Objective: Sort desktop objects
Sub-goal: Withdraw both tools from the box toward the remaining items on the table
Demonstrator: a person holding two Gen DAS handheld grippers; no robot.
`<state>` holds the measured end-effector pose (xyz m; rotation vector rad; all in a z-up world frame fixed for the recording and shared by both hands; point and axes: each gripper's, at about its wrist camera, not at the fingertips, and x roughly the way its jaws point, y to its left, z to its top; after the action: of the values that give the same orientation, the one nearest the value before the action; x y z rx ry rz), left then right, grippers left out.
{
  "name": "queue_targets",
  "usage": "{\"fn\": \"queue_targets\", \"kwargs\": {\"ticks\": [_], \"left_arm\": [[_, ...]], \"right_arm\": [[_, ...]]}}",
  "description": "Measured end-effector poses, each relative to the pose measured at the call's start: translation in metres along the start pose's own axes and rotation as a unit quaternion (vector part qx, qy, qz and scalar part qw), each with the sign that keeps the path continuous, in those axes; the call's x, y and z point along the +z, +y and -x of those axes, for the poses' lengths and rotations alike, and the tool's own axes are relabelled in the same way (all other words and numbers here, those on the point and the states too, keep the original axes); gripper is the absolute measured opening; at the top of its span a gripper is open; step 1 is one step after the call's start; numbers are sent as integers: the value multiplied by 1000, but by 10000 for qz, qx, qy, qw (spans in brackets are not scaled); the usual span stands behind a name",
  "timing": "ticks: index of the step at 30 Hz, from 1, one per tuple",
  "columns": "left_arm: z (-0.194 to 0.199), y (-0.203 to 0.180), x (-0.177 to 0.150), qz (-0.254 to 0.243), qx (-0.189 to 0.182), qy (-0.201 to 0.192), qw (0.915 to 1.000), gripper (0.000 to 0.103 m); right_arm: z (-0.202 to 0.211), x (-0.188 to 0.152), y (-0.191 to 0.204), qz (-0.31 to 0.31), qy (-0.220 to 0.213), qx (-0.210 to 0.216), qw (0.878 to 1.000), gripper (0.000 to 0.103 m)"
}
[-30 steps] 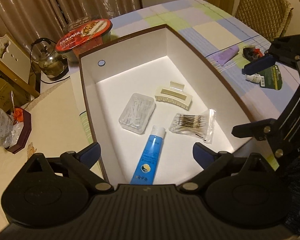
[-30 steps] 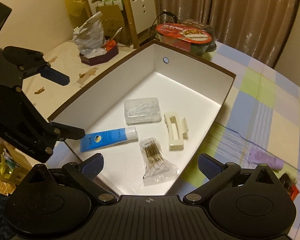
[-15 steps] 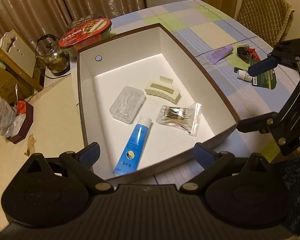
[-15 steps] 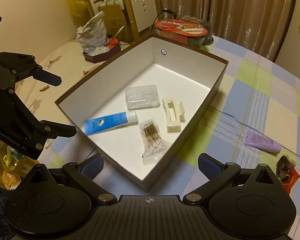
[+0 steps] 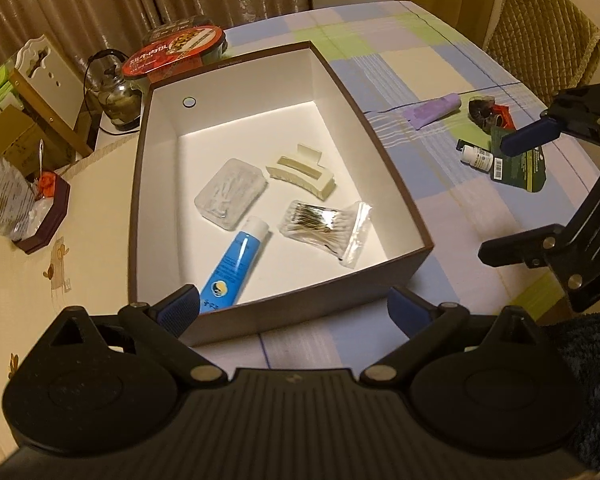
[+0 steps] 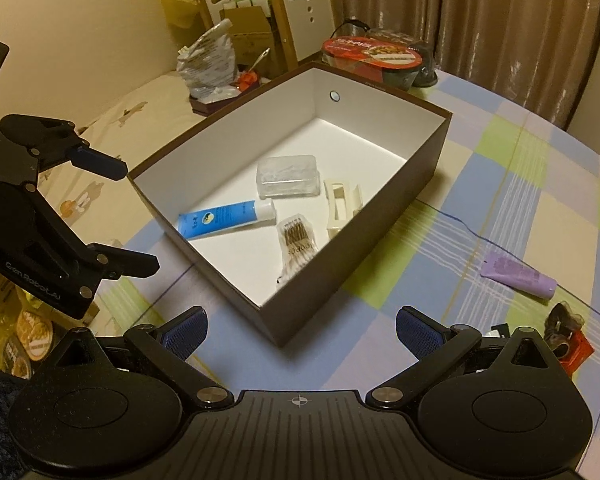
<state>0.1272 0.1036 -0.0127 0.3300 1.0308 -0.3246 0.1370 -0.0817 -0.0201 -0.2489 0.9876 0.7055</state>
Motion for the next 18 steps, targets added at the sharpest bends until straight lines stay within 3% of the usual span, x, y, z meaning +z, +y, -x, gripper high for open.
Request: {"fn": "queue_targets", "kwargs": {"ticks": [18], "left_arm": [[8,-59,10,291,133,-26,9995,99]], "right_arm": [[22,-30,-45,36,-27,216,9998,103]]}}
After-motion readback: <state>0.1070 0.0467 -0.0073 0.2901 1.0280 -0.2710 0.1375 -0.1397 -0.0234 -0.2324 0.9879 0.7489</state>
